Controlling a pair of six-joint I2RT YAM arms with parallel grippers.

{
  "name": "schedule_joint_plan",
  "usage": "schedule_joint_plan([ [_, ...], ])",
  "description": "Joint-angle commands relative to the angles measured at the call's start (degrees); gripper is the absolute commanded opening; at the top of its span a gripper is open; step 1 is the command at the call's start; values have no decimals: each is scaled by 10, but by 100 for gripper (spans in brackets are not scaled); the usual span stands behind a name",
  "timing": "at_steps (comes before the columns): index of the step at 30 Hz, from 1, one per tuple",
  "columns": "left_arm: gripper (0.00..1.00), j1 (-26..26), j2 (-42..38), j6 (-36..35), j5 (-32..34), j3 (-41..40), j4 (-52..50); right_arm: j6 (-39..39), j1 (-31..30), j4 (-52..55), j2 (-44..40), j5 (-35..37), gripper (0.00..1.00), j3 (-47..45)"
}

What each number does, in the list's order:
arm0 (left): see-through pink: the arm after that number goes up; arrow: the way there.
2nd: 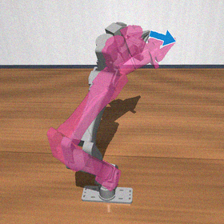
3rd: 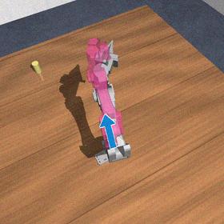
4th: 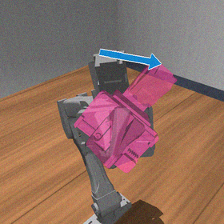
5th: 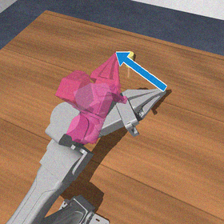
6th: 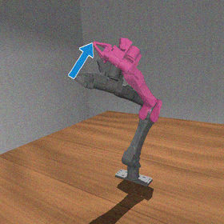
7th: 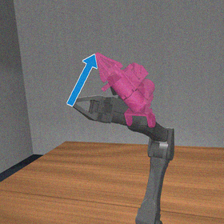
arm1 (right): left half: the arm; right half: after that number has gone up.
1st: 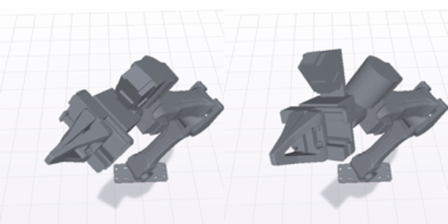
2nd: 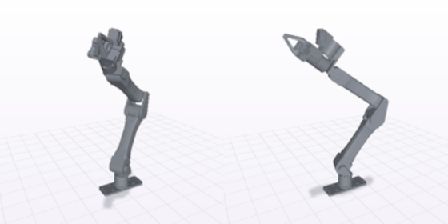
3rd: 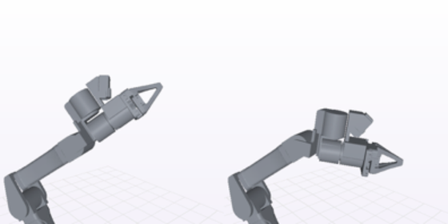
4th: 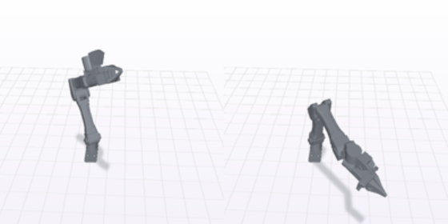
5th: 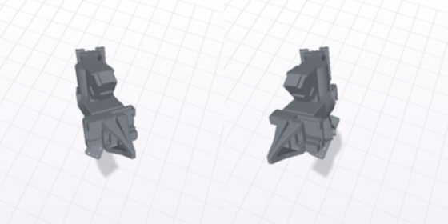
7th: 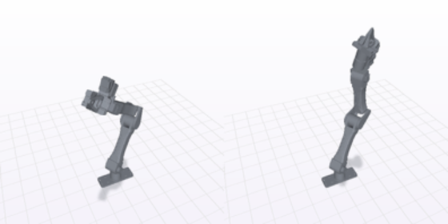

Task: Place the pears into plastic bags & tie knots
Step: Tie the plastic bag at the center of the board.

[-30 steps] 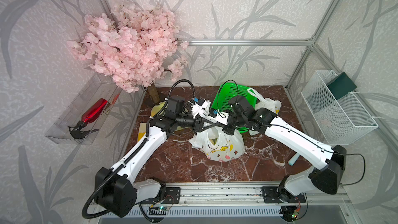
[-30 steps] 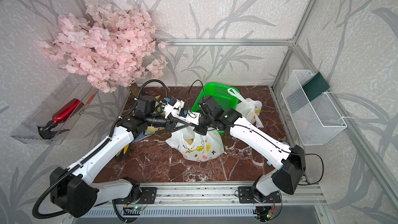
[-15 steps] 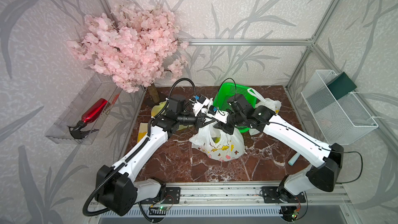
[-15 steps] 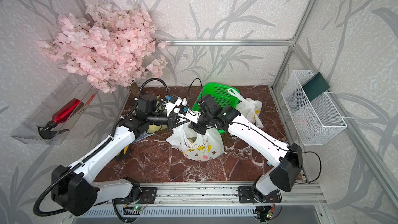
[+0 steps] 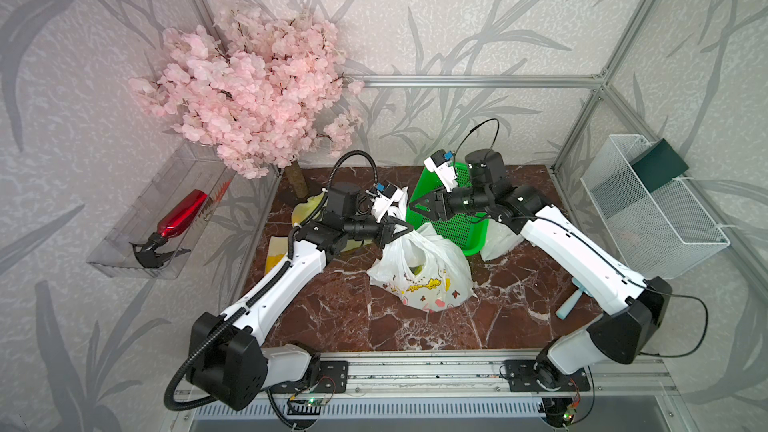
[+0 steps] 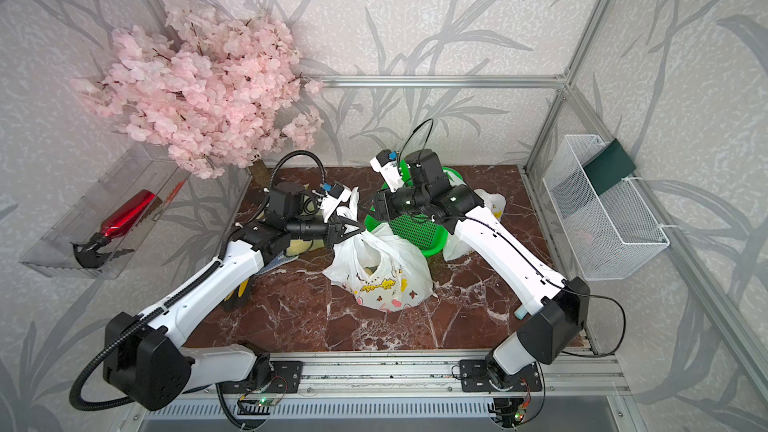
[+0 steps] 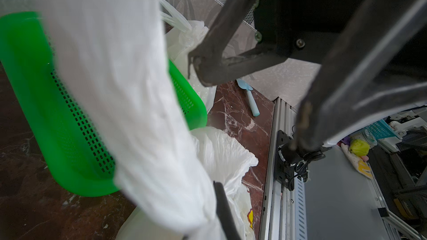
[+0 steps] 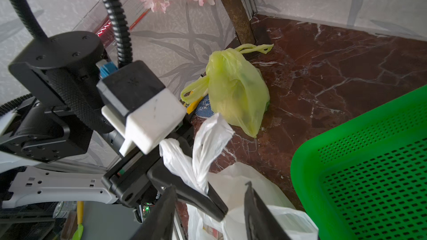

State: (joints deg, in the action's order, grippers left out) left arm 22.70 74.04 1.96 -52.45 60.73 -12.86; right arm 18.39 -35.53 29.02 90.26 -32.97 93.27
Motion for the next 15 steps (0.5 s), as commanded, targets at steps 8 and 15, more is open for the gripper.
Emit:
schedule_joint_plan([
  [8,0,6,-5,-18,-11,-1,-3,47,-15,-10,71,-7,49,75],
  [15,0,5,-14,-20,2,-7,-10,91,-4,-95,54,-7,9,22],
])
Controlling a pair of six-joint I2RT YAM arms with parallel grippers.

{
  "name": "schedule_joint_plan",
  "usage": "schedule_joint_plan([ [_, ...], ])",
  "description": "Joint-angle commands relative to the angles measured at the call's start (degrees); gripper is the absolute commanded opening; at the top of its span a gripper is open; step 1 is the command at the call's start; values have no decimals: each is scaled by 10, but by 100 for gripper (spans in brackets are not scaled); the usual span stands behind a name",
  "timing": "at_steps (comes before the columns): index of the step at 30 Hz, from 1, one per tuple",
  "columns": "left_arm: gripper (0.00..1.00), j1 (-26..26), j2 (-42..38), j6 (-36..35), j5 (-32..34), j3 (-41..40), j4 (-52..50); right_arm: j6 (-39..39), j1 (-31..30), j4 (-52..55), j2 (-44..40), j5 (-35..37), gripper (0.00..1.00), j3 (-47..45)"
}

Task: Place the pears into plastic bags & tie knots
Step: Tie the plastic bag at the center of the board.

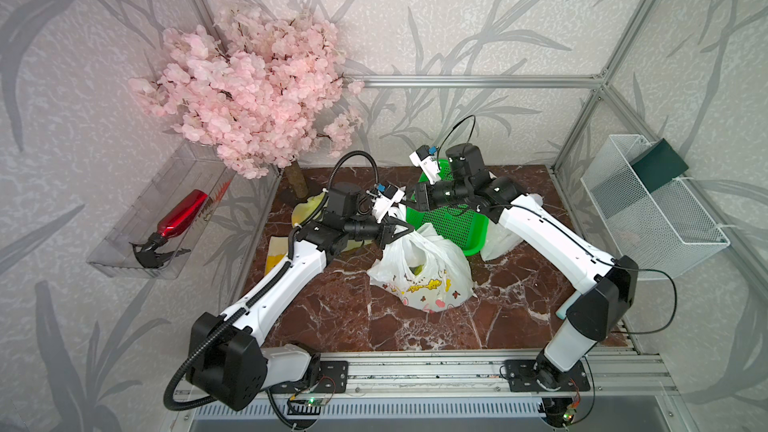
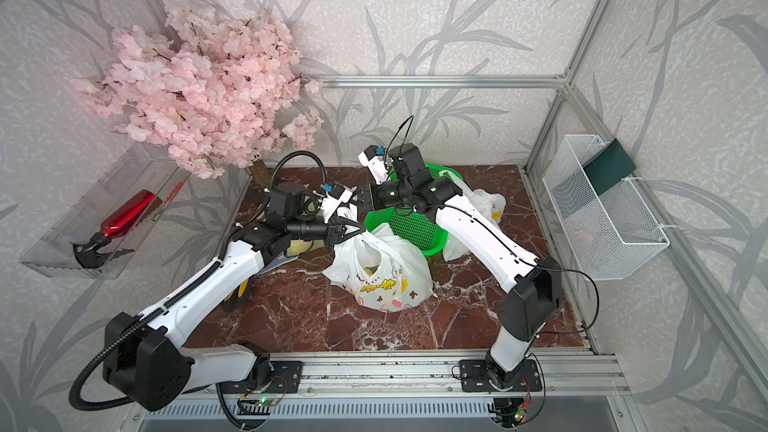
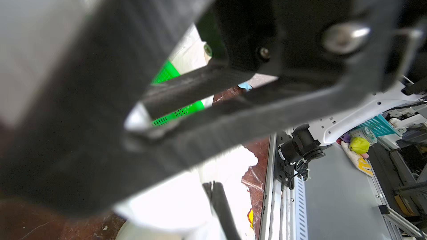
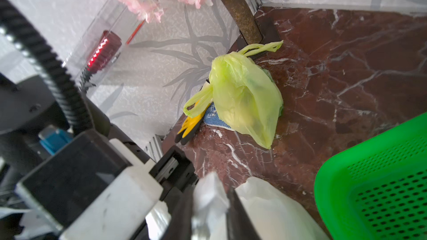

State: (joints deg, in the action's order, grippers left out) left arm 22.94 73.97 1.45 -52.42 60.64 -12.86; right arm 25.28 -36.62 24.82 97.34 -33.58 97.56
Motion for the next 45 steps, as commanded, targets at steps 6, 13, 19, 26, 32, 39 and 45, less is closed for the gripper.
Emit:
schedule_joint_plan([
  [6,12,2,-22,2,14,-24,-9,32,31,-90,-61,-6,1,-70],
  [13,0,3,-12,17,14,-23,-13,-4,33,-68,-107,11,0,-100],
  [19,0,-11,-8,23,63,-8,-37,-65,18,-70,-203,0,0,-182],
  [26,0,-17,1,44,46,-6,-19,-134,-80,-44,-252,-36,0,-296],
  [32,0,-17,-4,54,-1,-11,2,-199,-118,-224,-252,-11,0,-452],
  [39,6,-17,-29,42,-59,-9,-31,-290,-106,-309,-223,44,0,-477],
  [45,16,-21,-38,-11,-72,-4,-132,-304,-82,-343,-229,29,0,-486],
])
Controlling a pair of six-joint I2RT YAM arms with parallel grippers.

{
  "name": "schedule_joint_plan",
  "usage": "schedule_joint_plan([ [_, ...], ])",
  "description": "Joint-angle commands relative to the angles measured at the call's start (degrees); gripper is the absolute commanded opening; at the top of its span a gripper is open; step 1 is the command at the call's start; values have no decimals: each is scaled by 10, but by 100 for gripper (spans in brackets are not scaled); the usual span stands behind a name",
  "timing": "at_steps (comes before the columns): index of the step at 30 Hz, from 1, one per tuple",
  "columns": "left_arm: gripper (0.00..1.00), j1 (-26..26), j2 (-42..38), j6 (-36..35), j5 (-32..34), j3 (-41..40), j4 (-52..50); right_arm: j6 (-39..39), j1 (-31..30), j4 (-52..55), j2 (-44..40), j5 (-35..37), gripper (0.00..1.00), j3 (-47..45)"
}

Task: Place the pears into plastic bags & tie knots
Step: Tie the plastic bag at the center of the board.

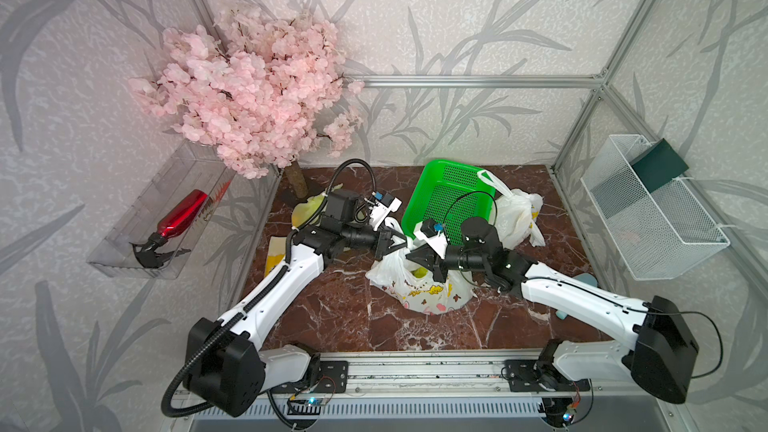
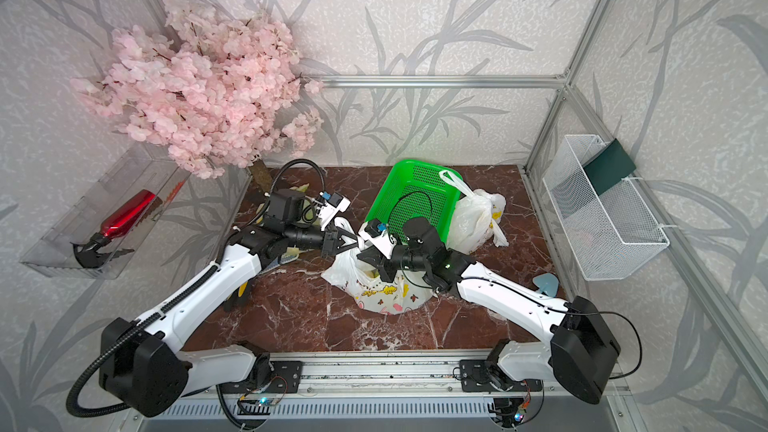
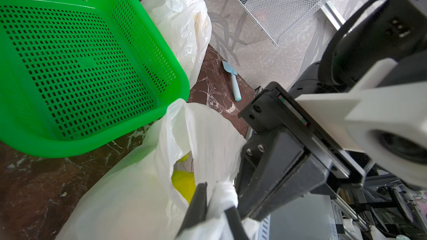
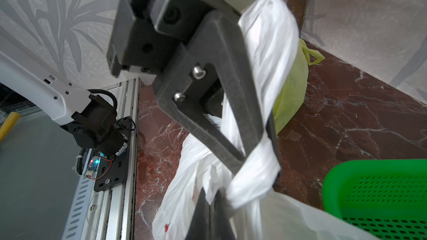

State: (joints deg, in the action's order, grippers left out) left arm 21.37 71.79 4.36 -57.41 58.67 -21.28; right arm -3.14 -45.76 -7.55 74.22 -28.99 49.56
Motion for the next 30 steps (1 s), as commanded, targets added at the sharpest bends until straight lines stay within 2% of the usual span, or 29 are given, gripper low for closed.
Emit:
schedule_joint_plan([
  [1,16,-8,-16,-47,-20,18,-64,-17,14,-21,-1,-23,0,-6],
  [7,25,-9,-11,-5,-43,7,-11,-6,12,-19,-5,-66,0,0],
  [11,31,-7,-13,6,-60,-1,-1,-10,5,-12,0,-59,0,-8],
  [16,33,-5,-13,29,-66,-17,29,-6,2,-34,8,-50,0,-22],
  [22,35,3,-5,7,-44,-14,7,-19,2,-30,21,-46,0,-11],
  [24,31,6,-2,-16,-26,-6,-15,-20,2,-26,22,-48,0,-8],
  [28,10,8,-7,-26,9,0,-15,-29,2,0,16,-42,0,-4],
  [30,4,9,-12,-25,36,-3,-7,-32,2,12,6,-44,0,-6],
])
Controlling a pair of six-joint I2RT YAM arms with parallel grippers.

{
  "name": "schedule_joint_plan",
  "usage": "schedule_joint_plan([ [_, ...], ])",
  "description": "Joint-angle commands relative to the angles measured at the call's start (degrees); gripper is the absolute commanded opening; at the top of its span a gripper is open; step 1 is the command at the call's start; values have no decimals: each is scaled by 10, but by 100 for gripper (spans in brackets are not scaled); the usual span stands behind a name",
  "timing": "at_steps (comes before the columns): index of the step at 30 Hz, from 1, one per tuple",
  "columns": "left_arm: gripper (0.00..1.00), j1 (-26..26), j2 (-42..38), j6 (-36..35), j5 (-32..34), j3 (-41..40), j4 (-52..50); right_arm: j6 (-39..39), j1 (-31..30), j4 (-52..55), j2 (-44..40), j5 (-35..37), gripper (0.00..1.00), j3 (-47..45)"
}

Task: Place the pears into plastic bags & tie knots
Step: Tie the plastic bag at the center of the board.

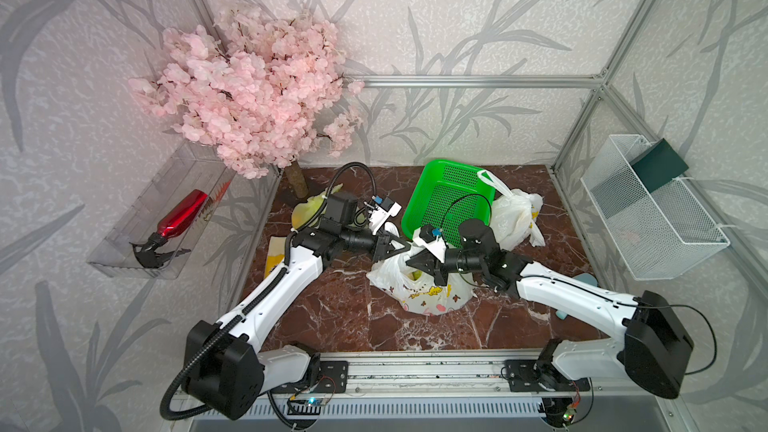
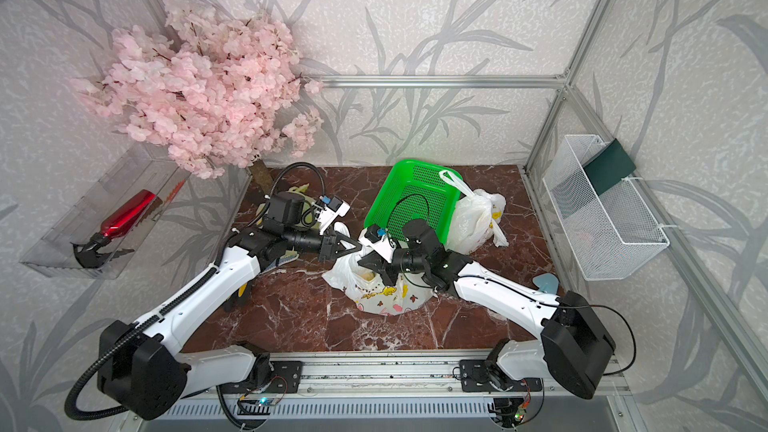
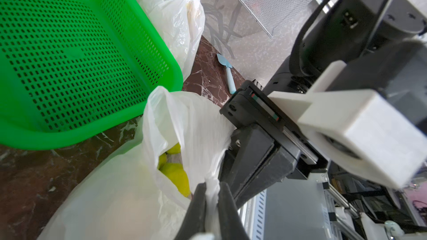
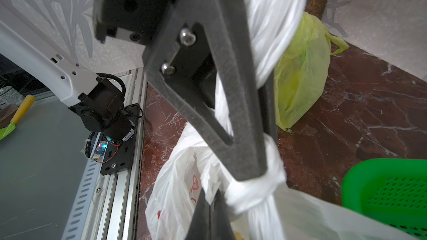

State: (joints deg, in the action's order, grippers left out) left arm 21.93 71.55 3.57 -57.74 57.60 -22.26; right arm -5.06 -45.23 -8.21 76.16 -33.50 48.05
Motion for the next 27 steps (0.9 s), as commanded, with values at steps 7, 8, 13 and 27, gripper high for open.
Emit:
schedule_joint_plan([
  [7,0,4,-37,-8,56,-16,58,0,7,120,-51,-42,35,48],
  [8,0,5,-45,-9,59,-21,67,13,15,132,-64,-49,40,56],
  [13,0,5,-78,-16,59,-49,108,29,63,227,-95,-4,53,108],
  [27,0,19,-72,-20,41,-27,94,-60,12,377,58,121,76,268],
])
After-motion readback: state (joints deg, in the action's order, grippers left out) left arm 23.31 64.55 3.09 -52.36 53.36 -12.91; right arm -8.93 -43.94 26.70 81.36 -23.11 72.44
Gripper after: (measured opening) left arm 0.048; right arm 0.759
